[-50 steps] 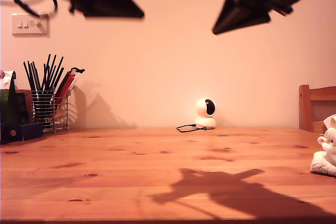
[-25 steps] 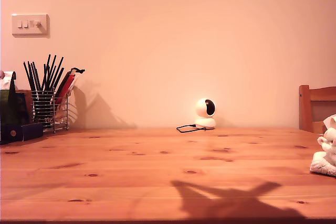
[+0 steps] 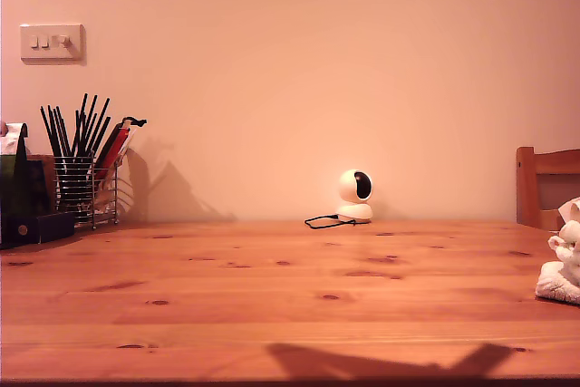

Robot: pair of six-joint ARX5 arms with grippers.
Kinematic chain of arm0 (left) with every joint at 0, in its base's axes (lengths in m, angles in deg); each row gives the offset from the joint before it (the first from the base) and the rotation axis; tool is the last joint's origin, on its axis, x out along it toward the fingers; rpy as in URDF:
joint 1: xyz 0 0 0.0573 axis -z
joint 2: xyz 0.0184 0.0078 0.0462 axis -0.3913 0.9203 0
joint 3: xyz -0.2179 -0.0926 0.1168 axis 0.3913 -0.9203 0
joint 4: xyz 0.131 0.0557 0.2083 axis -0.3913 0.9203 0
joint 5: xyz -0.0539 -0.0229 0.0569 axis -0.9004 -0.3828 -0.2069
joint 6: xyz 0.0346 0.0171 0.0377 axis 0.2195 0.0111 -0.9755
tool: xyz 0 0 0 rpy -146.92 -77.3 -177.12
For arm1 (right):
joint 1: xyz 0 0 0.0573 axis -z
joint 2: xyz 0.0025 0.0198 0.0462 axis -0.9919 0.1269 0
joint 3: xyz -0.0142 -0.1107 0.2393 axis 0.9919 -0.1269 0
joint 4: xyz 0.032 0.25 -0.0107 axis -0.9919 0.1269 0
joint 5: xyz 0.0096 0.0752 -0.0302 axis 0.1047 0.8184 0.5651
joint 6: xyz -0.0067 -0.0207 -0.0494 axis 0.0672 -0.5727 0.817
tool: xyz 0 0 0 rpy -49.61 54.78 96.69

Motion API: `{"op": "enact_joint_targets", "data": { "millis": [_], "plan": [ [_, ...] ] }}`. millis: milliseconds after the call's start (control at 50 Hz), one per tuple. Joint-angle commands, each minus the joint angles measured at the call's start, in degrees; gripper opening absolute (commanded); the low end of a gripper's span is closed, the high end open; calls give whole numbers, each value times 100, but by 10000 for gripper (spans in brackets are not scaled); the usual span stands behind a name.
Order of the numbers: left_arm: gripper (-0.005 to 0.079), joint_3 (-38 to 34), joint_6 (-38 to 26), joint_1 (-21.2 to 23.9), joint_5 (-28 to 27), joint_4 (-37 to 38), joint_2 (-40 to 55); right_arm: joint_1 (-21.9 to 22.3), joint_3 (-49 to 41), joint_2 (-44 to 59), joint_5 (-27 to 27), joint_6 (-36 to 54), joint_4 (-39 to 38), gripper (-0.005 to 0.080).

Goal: Fold the tea towel in front of you. After folding it, place it to the right side.

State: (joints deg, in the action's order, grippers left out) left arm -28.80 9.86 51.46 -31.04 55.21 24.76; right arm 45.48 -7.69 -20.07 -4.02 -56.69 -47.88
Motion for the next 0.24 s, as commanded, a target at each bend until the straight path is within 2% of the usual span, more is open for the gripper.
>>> {"op": "enact_joint_targets", "data": {
  "millis": [0, 220],
  "plan": [
    [-24, -44, 15, 9, 17, 24, 74, -9, -94, 76, -13, -4, 140, -10],
    [-24, -44, 17, 9, 15, 79, 74, -20, -94, 79, -11, -4, 1246, -10]
  ]
}}
